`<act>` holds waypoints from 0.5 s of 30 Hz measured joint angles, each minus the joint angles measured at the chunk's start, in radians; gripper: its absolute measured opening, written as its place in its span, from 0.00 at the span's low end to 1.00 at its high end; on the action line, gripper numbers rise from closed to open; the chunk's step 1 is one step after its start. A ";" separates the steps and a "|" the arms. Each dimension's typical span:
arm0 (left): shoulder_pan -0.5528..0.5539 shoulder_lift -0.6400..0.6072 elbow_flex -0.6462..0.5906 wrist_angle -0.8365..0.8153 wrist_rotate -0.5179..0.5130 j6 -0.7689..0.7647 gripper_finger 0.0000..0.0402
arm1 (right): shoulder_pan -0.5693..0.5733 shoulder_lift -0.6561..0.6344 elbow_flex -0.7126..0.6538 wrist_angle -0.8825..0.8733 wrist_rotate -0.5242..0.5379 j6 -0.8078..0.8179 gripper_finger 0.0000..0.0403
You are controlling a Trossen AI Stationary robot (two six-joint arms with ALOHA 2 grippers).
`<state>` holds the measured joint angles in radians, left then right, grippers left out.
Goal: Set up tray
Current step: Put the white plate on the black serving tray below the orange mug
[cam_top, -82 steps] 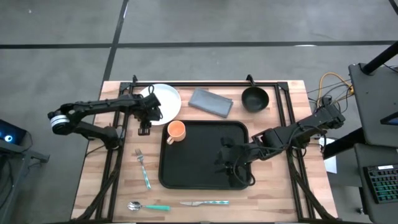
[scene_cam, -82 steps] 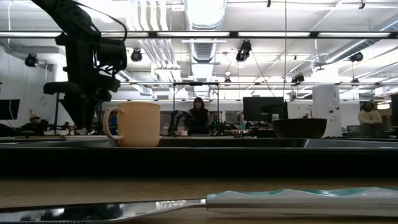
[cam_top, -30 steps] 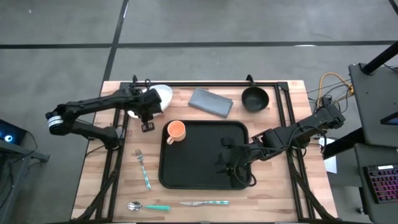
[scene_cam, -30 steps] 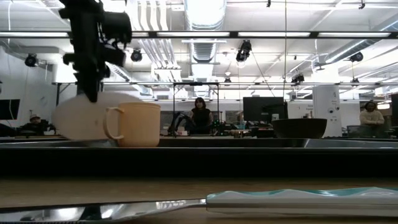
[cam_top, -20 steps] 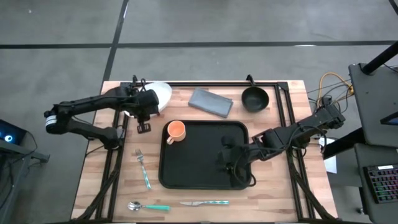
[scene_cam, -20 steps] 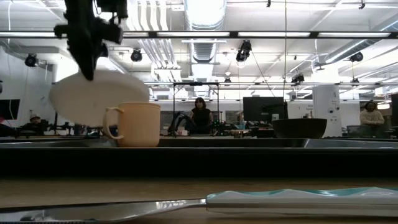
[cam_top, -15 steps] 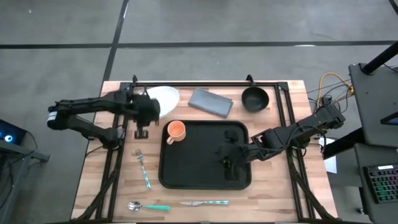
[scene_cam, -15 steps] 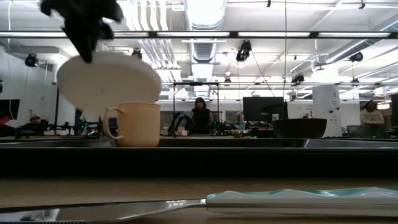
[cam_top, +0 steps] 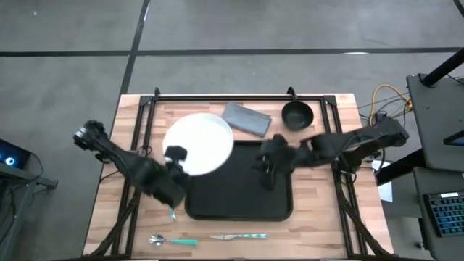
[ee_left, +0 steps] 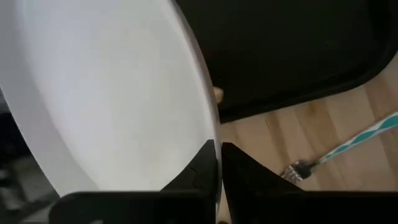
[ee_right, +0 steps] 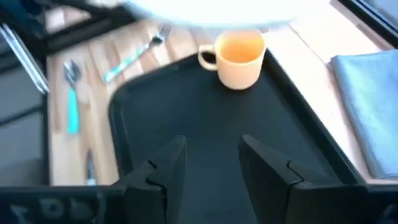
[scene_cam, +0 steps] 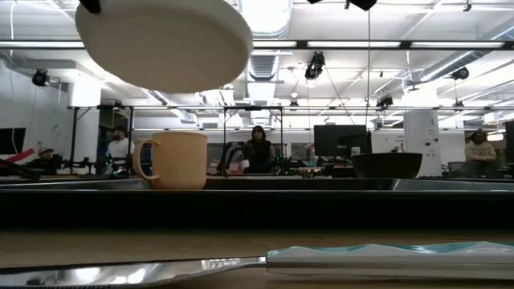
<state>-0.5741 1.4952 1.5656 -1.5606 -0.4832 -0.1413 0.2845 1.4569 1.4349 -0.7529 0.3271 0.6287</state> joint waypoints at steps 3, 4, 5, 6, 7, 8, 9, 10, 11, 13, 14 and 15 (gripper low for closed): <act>-0.047 0.094 0.020 0.000 -0.026 -0.003 0.00 | -0.071 -0.058 0.001 -0.028 -0.042 0.001 0.38; -0.056 0.124 0.026 0.002 -0.029 -0.003 0.00 | -0.096 -0.072 0.001 -0.043 -0.042 0.004 0.40; -0.060 0.154 0.033 0.002 -0.029 -0.003 0.00 | -0.123 -0.082 0.001 -0.062 -0.044 0.013 0.42; -0.062 0.182 0.042 0.005 -0.029 -0.003 0.00 | -0.151 -0.085 0.001 -0.081 -0.046 0.028 0.43; -0.061 0.207 0.052 0.006 -0.029 -0.009 0.00 | -0.177 -0.085 0.001 -0.100 -0.054 0.047 0.45; -0.061 0.229 0.066 0.007 -0.029 -0.012 0.00 | -0.200 -0.078 0.001 -0.121 -0.066 0.070 0.47; -0.060 0.250 0.083 0.007 -0.032 -0.014 0.00 | -0.221 -0.067 0.001 -0.143 -0.080 0.094 0.49; -0.060 0.269 0.102 0.005 -0.039 -0.014 0.00 | -0.242 -0.053 0.001 -0.156 -0.102 0.116 0.51; -0.060 0.289 0.124 0.004 -0.049 -0.011 0.00 | -0.258 -0.037 0.001 -0.162 -0.128 0.134 0.52; -0.058 0.325 0.171 0.005 -0.065 0.014 0.00 | -0.287 -0.002 0.001 -0.145 -0.190 0.143 0.53; -0.057 0.342 0.195 0.006 -0.078 0.023 0.00 | -0.300 0.016 0.001 -0.128 -0.218 0.143 0.54; -0.053 0.357 0.221 0.006 -0.079 0.038 0.00 | -0.312 0.034 0.007 -0.122 -0.239 0.142 0.53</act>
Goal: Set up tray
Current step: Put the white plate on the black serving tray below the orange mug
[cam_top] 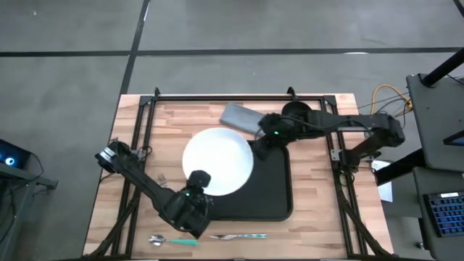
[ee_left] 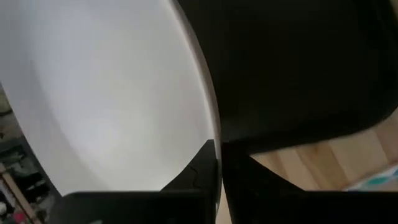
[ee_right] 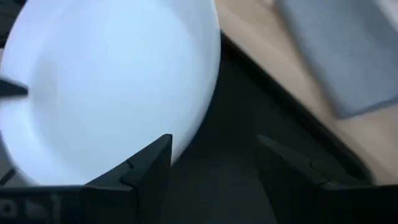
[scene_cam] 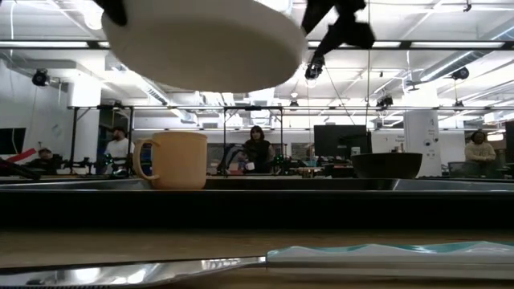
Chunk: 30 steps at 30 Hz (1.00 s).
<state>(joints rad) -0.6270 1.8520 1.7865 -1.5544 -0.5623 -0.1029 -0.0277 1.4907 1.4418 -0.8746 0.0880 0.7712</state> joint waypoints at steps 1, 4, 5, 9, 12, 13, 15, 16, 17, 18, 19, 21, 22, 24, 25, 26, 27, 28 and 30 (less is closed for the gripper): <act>0.002 0.013 0.027 0.000 0.000 0.011 0.00 | -0.013 0.017 0.009 0.000 -0.012 -0.004 0.53; 0.009 0.033 0.087 -0.001 -0.009 0.024 0.00 | -0.041 0.059 0.050 -0.004 -0.011 -0.028 0.52; 0.013 0.036 0.100 -0.001 -0.009 0.034 0.00 | -0.045 0.070 0.067 -0.009 -0.010 -0.038 0.52; 0.019 0.038 0.112 0.000 -0.009 0.041 0.00 | -0.042 0.104 0.128 -0.006 -0.011 -0.067 0.50; 0.020 0.038 0.110 -0.001 -0.014 0.041 0.00 | -0.042 0.139 0.162 -0.009 -0.012 -0.081 0.48; 0.020 0.038 0.109 -0.002 -0.016 0.043 0.00 | -0.043 0.155 0.170 -0.011 -0.013 -0.089 0.48; 0.021 0.038 0.109 -0.002 -0.015 0.048 0.00 | -0.044 0.186 0.183 -0.030 -0.018 -0.099 0.47; 0.021 0.038 0.109 -0.002 -0.013 0.049 0.00 | -0.044 0.204 0.193 -0.051 -0.021 -0.112 0.47; 0.021 0.038 0.109 -0.001 -0.009 0.049 0.00 | -0.047 0.221 0.208 -0.074 -0.021 -0.128 0.47; 0.021 0.038 0.109 -0.001 -0.006 0.048 0.00 | -0.052 0.233 0.226 -0.103 -0.020 -0.144 0.47; 0.021 0.038 0.108 -0.001 -0.006 0.047 0.00 | -0.055 0.244 0.243 -0.134 -0.014 -0.154 0.46; 0.021 0.038 0.106 -0.002 -0.010 0.041 0.00 | -0.061 0.254 0.282 -0.160 0.008 -0.171 0.46; 0.022 0.038 0.106 -0.002 -0.008 0.038 0.00 | -0.064 0.254 0.298 -0.162 0.019 -0.182 0.46; 0.022 0.038 0.105 -0.001 0.007 0.037 0.00 | -0.064 0.253 0.329 -0.167 0.024 -0.192 0.45; 0.022 0.038 0.105 -0.001 0.009 0.037 0.00 | -0.064 0.253 0.344 -0.167 0.024 -0.192 0.45; 0.022 0.038 0.105 -0.001 0.009 0.037 0.00 | -0.063 0.252 0.355 -0.171 0.024 -0.195 0.44; 0.022 0.038 0.105 -0.001 0.007 0.037 0.00 | -0.062 0.252 0.361 -0.179 0.024 -0.197 0.44; 0.022 0.038 0.105 -0.001 0.006 0.037 0.00 | -0.061 0.252 0.364 -0.185 0.024 -0.199 0.44; 0.022 0.038 0.105 -0.001 0.007 0.037 0.00 | -0.062 0.255 0.365 -0.189 0.025 -0.200 0.44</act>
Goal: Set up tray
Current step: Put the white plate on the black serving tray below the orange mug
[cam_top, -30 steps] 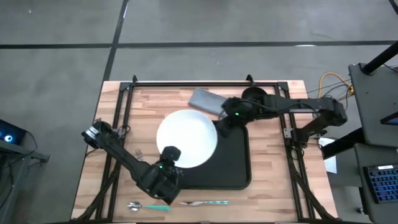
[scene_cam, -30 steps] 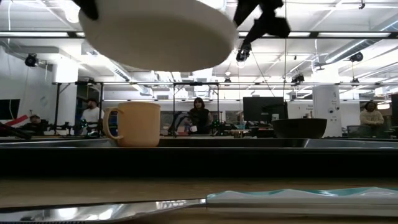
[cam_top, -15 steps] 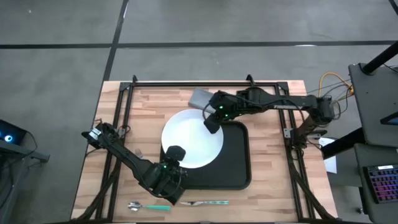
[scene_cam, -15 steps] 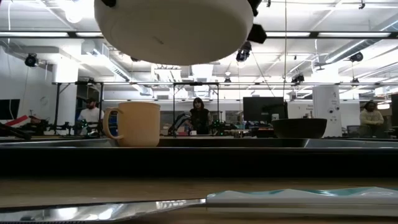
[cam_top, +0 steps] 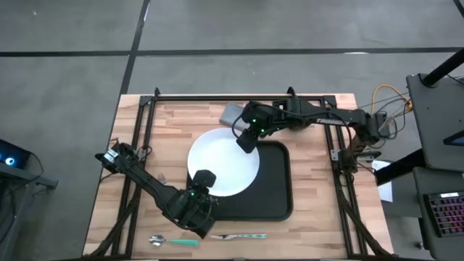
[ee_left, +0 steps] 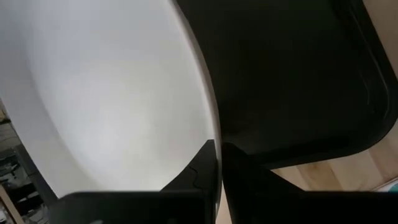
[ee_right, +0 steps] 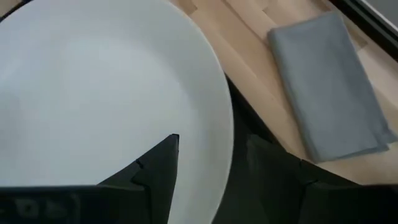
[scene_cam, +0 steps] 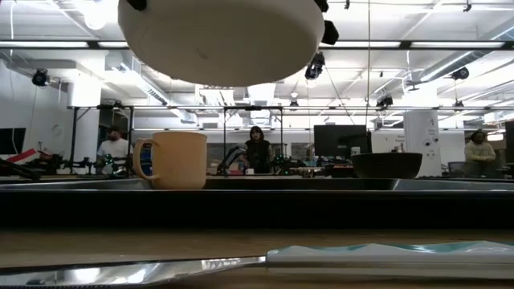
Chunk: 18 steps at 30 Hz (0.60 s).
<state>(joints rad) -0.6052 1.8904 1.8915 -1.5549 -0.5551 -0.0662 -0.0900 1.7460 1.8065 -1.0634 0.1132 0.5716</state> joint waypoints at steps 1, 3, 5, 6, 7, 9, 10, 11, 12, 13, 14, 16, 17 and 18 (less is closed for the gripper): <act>0.000 0.000 0.000 0.001 0.001 0.000 0.00 | -0.003 0.002 -0.006 0.000 0.006 0.000 0.44; 0.000 0.000 0.000 0.001 0.001 0.000 0.00 | -0.004 0.005 -0.027 -0.002 0.011 0.000 0.44; 0.000 0.000 0.000 0.001 0.000 -0.001 0.00 | -0.006 0.012 -0.050 -0.003 0.013 0.000 0.44; 0.000 0.000 0.000 0.002 0.000 -0.001 0.00 | -0.007 0.013 -0.061 -0.003 0.014 0.000 0.44; 0.000 0.000 0.000 0.003 0.001 -0.001 0.00 | -0.007 0.017 -0.071 -0.005 0.013 0.000 0.44; 0.000 0.000 0.000 0.003 0.002 -0.001 0.00 | -0.008 0.021 -0.084 -0.003 0.014 0.000 0.44; 0.000 0.000 0.000 0.003 0.001 -0.001 0.00 | -0.009 0.023 -0.090 -0.001 0.014 0.000 0.44; 0.000 0.000 0.000 0.003 0.001 -0.001 0.00 | -0.010 0.024 -0.093 0.002 0.014 0.000 0.44; 0.000 0.000 0.000 0.003 0.001 -0.001 0.00 | -0.010 0.028 -0.095 0.004 0.015 0.001 0.44; 0.000 0.000 0.000 0.003 0.002 0.000 0.00 | -0.010 0.031 -0.096 0.004 0.014 0.004 0.44; 0.001 0.000 0.000 0.004 0.002 0.000 0.00 | -0.010 0.034 -0.097 0.004 0.008 0.005 0.43; 0.004 0.000 0.000 0.005 -0.001 0.000 0.00 | -0.009 0.039 -0.099 0.004 -0.017 0.005 0.41; 0.005 0.000 0.000 0.007 -0.001 0.000 0.00 | -0.009 0.041 -0.099 0.004 -0.028 0.004 0.38; 0.005 0.000 0.000 0.007 -0.001 0.000 0.00 | -0.009 0.041 -0.100 0.004 -0.034 0.003 0.35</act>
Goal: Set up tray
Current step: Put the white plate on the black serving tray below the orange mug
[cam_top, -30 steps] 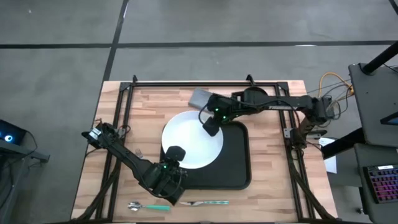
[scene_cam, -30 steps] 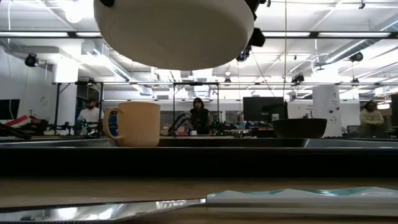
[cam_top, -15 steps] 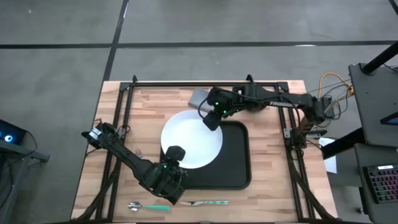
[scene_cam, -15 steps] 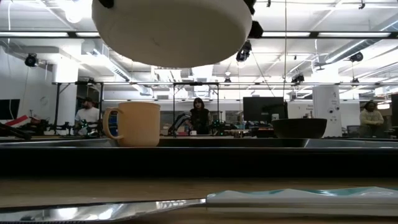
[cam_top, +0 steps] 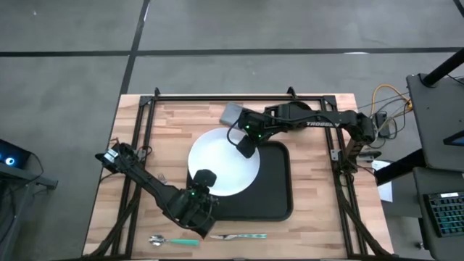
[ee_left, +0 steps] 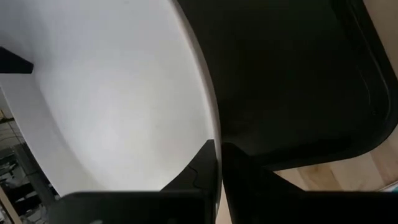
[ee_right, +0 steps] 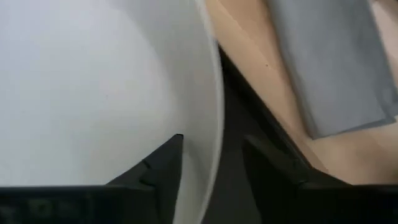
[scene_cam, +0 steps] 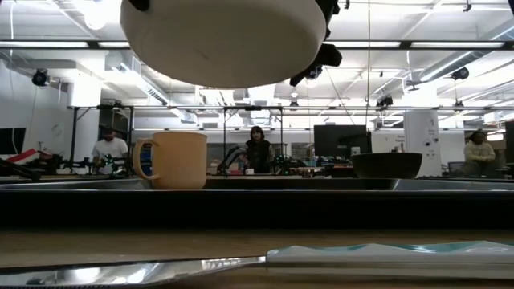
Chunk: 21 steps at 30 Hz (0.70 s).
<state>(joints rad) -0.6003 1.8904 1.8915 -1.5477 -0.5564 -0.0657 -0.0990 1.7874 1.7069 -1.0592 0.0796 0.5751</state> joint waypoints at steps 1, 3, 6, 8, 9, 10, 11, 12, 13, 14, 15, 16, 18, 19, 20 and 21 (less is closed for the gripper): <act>0.000 0.000 0.000 0.001 0.000 0.000 0.00 | 0.000 0.001 0.000 -0.001 -0.002 -0.001 0.31; 0.000 0.000 0.000 0.001 0.000 0.000 0.00 | 0.000 0.002 0.000 0.000 -0.004 -0.007 0.20; 0.000 0.000 0.000 0.003 0.002 -0.007 0.00 | 0.000 0.000 0.005 -0.001 -0.006 -0.032 0.06; 0.000 0.000 0.000 0.003 -0.002 -0.017 0.00 | 0.000 -0.012 0.006 -0.008 -0.006 -0.028 0.04; 0.001 -0.003 0.001 0.004 -0.004 -0.024 0.00 | 0.000 -0.018 0.007 -0.017 -0.006 -0.025 0.03; 0.001 -0.006 0.001 0.008 -0.007 -0.028 0.00 | 0.000 -0.025 0.007 -0.033 -0.006 -0.020 0.03; 0.002 -0.010 0.001 0.008 -0.017 -0.030 0.00 | 0.000 -0.030 0.007 -0.050 -0.005 -0.014 0.03; 0.003 -0.014 0.001 0.008 -0.029 -0.036 0.01 | 0.001 -0.036 0.005 -0.062 -0.001 -0.007 0.03; 0.003 -0.020 0.001 0.008 -0.037 -0.045 0.01 | 0.003 -0.045 0.001 -0.074 0.003 -0.001 0.03; 0.003 -0.026 0.001 0.009 -0.047 -0.054 0.03 | 0.005 -0.053 -0.003 -0.088 0.008 0.004 0.03; 0.003 -0.032 0.001 0.009 -0.055 -0.062 0.05 | 0.007 -0.064 -0.007 -0.102 0.014 0.010 0.03; 0.004 -0.041 0.002 0.001 -0.054 -0.073 0.07 | 0.008 -0.077 -0.012 -0.120 0.032 0.013 0.02; 0.001 -0.064 0.000 -0.017 -0.051 -0.093 0.13 | 0.007 -0.108 -0.025 -0.167 0.059 0.005 0.02; 0.000 -0.076 0.000 -0.016 -0.049 -0.109 0.17 | 0.007 -0.122 -0.032 -0.190 0.089 0.003 0.02; 0.001 -0.086 0.000 -0.026 -0.050 -0.127 0.20 | 0.007 -0.135 -0.040 -0.205 0.105 0.011 0.02; 0.004 -0.097 -0.001 -0.033 -0.049 -0.143 0.23 | 0.005 -0.151 -0.047 -0.208 0.114 0.030 0.02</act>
<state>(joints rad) -0.5962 1.7938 1.8906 -1.5804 -0.6059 -0.2088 -0.0937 1.6365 1.6603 -1.2675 0.1935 0.6053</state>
